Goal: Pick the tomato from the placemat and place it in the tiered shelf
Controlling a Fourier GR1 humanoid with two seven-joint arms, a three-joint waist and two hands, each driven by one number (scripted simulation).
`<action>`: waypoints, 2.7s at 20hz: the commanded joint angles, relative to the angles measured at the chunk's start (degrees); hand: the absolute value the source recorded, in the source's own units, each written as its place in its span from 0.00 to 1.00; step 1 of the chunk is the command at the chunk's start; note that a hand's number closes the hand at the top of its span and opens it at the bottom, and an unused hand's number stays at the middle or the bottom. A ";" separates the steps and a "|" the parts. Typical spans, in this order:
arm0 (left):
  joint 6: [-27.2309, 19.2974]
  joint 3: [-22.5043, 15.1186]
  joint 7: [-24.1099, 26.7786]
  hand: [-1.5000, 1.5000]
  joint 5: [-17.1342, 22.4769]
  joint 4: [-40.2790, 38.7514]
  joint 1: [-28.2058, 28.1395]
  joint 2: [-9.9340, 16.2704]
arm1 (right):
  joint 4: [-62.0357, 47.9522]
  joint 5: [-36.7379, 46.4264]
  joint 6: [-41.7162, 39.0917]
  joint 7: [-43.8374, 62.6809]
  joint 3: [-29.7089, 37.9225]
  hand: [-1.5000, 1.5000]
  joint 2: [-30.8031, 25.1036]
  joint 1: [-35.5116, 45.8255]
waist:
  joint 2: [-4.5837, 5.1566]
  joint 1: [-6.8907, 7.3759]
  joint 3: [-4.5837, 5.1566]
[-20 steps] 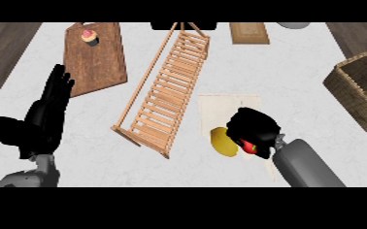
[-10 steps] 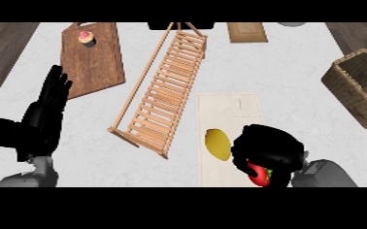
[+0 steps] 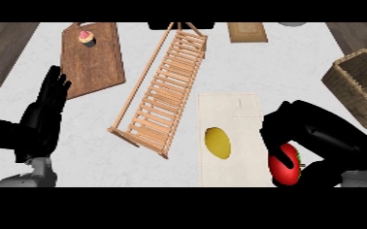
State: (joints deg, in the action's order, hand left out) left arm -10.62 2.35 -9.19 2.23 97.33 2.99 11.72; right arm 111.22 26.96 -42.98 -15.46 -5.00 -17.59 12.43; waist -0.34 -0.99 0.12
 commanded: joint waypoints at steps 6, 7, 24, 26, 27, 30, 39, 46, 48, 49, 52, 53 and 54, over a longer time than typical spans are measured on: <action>0.37 -1.49 1.03 0.50 -1.59 0.77 -1.89 -2.15 | -3.40 -9.96 -3.73 16.77 9.23 1.00 3.98 14.34 | 0.31 1.34 -0.10; 0.94 0.99 -0.70 0.50 -0.92 -1.93 3.93 0.00 | -3.04 -10.21 -2.92 22.22 6.95 1.00 7.14 16.86 | 0.32 1.20 -0.08; 1.16 -1.24 -3.31 0.50 -3.14 3.52 0.20 -3.11 | -30.92 2.78 17.17 12.65 1.56 1.00 16.41 30.05 | 0.35 1.60 -0.12; 0.82 -1.39 0.30 0.50 -4.19 -0.84 1.40 -3.97 | -37.18 4.59 21.53 6.48 1.48 1.00 16.96 30.29 | 0.51 1.65 -0.12; 0.68 -0.36 -1.00 0.50 -3.92 -0.59 2.38 -3.28 | -41.99 4.93 22.98 6.65 3.01 1.00 17.30 34.68 | 0.55 1.85 -0.11; 2.23 0.30 -1.37 0.50 -2.35 1.43 1.21 -2.79 | -49.18 5.13 27.17 0.09 3.29 1.00 16.27 36.48 | 0.58 2.02 -0.12; 2.66 -0.39 2.29 0.50 -4.24 -2.83 2.35 -3.60 | -59.66 -6.91 36.42 6.16 -3.99 1.00 17.58 41.55 | 0.60 2.58 -0.10; 2.50 -1.24 -2.18 0.50 -4.03 2.62 -0.24 -4.54 | -69.64 -9.66 33.83 4.06 -5.84 0.00 17.59 49.05 | 0.52 2.57 -0.12; 2.67 -1.67 -1.47 0.50 -4.46 3.57 -1.77 -4.72 | -71.27 -11.63 33.48 1.73 -5.90 0.00 17.59 48.67 | 0.53 2.71 -0.12; 1.45 0.43 -0.80 0.50 -4.09 -1.95 4.72 -4.88 | -73.51 -9.99 32.12 -2.39 -2.82 0.00 17.59 48.67 | 0.67 2.08 -0.12; 4.69 3.47 -1.29 0.50 -1.18 -2.32 4.97 -1.86 | -72.58 -12.71 31.05 -3.38 -1.56 0.00 17.59 49.83 | 0.61 2.01 -0.11; 3.10 0.99 -0.99 0.50 -3.71 -0.22 3.64 -3.36 | -73.86 -14.46 31.34 -3.94 -1.53 0.00 17.59 50.77 | 0.61 2.28 -0.12; 2.49 -0.22 -4.09 0.50 -4.00 2.54 1.59 -4.16 | -72.54 -17.35 31.91 -2.70 -1.51 0.00 17.59 50.88 | 0.51 2.52 -0.13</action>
State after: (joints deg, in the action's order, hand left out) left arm -7.48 3.29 -10.74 -1.00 97.48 5.52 8.30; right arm 39.78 14.53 -11.31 -16.98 -7.16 -0.02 61.78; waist 0.23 1.23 0.00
